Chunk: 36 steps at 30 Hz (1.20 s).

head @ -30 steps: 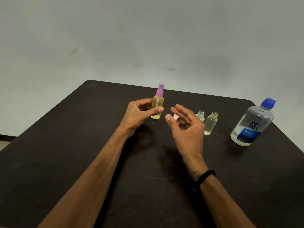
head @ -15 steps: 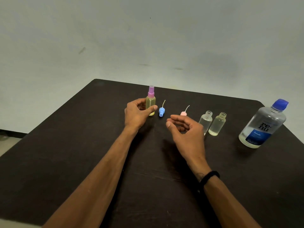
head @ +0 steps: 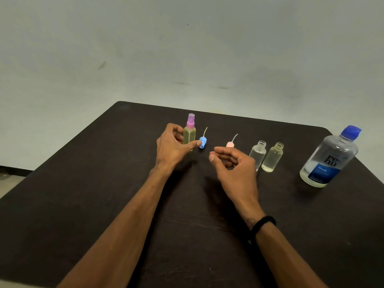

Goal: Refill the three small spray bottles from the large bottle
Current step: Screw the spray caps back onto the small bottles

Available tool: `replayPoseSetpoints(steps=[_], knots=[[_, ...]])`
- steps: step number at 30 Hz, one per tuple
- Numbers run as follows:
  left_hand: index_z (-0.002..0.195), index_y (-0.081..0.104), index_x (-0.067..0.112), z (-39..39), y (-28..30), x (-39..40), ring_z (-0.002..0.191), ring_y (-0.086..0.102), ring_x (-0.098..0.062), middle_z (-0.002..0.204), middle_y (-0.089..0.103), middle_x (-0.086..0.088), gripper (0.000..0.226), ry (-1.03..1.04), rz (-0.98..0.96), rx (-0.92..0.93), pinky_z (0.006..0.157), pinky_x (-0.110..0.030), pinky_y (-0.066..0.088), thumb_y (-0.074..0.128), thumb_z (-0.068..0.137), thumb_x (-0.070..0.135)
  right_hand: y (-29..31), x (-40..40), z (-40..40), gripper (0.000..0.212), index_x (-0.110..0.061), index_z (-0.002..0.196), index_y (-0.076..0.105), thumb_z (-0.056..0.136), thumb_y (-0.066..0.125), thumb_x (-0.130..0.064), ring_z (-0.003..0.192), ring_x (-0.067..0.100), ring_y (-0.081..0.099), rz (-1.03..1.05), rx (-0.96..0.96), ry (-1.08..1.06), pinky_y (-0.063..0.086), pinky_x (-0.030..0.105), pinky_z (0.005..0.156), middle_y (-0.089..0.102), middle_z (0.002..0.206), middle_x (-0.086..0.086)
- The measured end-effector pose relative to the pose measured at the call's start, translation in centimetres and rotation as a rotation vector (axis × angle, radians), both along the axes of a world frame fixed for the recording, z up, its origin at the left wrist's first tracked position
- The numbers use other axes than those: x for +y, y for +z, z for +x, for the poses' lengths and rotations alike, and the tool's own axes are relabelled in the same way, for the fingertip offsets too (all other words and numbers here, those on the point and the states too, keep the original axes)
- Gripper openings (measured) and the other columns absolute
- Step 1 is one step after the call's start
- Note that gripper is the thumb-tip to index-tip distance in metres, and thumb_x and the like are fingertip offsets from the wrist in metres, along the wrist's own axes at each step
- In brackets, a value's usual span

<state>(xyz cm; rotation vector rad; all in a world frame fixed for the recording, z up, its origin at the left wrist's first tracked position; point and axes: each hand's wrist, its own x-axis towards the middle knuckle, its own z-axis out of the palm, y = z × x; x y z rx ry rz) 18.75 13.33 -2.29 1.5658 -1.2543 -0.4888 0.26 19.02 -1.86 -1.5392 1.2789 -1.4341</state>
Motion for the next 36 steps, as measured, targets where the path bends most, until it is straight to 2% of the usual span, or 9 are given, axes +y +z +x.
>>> replayPoseSetpoints(steps=[4, 8, 11, 13, 16, 20, 25, 30, 36], knots=[[0.087, 0.048, 0.016, -0.7, -0.2, 0.6, 0.064, 0.044, -0.011, 0.075, 0.050, 0.006, 0.070, 0.110, -0.136, -0.120, 0.060, -0.028, 0.043, 0.086, 0.067, 0.071, 0.0, -0.1, -0.1, 0.022, -0.016, 0.113, 0.079, 0.091, 0.083, -0.015, 0.090, 0.000, 0.076, -0.013, -0.005, -0.013, 0.055, 0.013, 0.076, 0.081, 0.096, -0.009], [0.068, 0.047, 0.017, -2.4, 0.3, 1.8, 0.049, 0.043, -0.010, 0.057, 0.048, 0.007, 0.056, 0.032, -0.344, -0.308, 0.052, -0.025, 0.039, 0.078, 0.086, 0.059, -0.2, -0.2, -0.1, 0.022, -0.015, 0.113, 0.079, 0.092, 0.083, -0.015, 0.090, 0.000, 0.076, -0.016, -0.005, -0.029, 0.056, 0.014, 0.077, 0.081, 0.097, -0.010], [0.078, 0.055, 0.021, -4.0, 0.2, 2.1, 0.058, 0.053, -0.009, 0.067, 0.057, 0.010, 0.033, -0.079, -0.372, -0.451, 0.056, -0.029, 0.048, 0.077, 0.093, 0.042, -0.1, -0.3, -0.3, 0.020, -0.017, 0.113, 0.080, 0.093, 0.081, -0.014, 0.090, -0.002, 0.076, -0.020, -0.002, -0.056, 0.060, 0.016, 0.079, 0.080, 0.099, -0.010], [0.095, 0.063, 0.023, -4.6, -0.1, 2.2, 0.071, 0.061, -0.010, 0.084, 0.064, 0.011, 0.017, -0.111, -0.332, -0.546, 0.062, -0.036, 0.056, 0.074, 0.094, 0.036, -0.2, -0.2, -0.5, 0.018, -0.020, 0.111, 0.080, 0.094, 0.080, -0.014, 0.089, -0.002, 0.076, -0.002, -0.007, -0.076, 0.064, 0.023, 0.080, 0.080, 0.098, -0.011], [0.125, 0.063, 0.024, -5.3, -0.5, 2.3, 0.091, 0.067, -0.020, 0.113, 0.063, 0.003, 0.026, -0.148, -0.204, -0.618, 0.073, -0.043, 0.059, 0.066, 0.100, 0.031, -0.5, -0.1, -0.4, 0.019, -0.018, 0.113, 0.079, 0.095, 0.079, -0.016, 0.088, 0.004, 0.077, 0.019, 0.018, -0.108, 0.067, 0.036, 0.079, 0.079, 0.097, -0.010], [0.145, 0.055, 0.022, -5.6, -0.5, 2.4, 0.103, 0.065, -0.029, 0.134, 0.055, -0.004, 0.041, -0.129, -0.063, -0.667, 0.082, -0.043, 0.052, 0.058, 0.105, 0.032, -0.9, -0.4, -0.2, 0.019, -0.017, 0.114, 0.078, 0.095, 0.078, -0.017, 0.084, 0.010, 0.078, 0.033, 0.032, -0.135, 0.067, 0.041, 0.078, 0.079, 0.097, -0.005], [0.142, 0.055, 0.016, -5.7, -0.5, 2.3, 0.104, 0.063, -0.026, 0.135, 0.052, -0.008, 0.037, -0.114, 0.009, -0.676, 0.078, -0.032, 0.042, 0.054, 0.108, 0.031, -1.2, -0.5, -0.4, 0.020, -0.017, 0.115, 0.077, 0.094, 0.078, -0.019, 0.085, 0.012, 0.078, 0.044, 0.044, -0.144, 0.067, 0.041, 0.078, 0.079, 0.097, -0.004], [0.144, 0.054, 0.014, -5.9, -0.6, 1.9, 0.106, 0.064, -0.026, 0.134, 0.055, -0.010, 0.039, -0.107, 0.068, -0.721, 0.085, -0.038, 0.054, 0.049, 0.110, 0.034, -1.4, -0.6, -0.2, 0.021, -0.015, 0.114, 0.077, 0.094, 0.078, -0.019, 0.086, 0.014, 0.078, 0.049, 0.028, -0.139, 0.067, 0.044, 0.078, 0.079, 0.097, -0.003], [0.139, 0.056, 0.013, -6.0, -0.5, 1.6, 0.103, 0.065, -0.027, 0.129, 0.057, -0.011, 0.037, -0.102, 0.087, -0.740, 0.085, -0.040, 0.055, 0.049, 0.110, 0.035, -1.4, -0.7, -0.2, 0.021, -0.015, 0.115, 0.077, 0.094, 0.078, -0.019, 0.086, 0.014, 0.078, 0.058, 0.026, -0.141, 0.067, 0.044, 0.078, 0.079, 0.097, -0.003]])
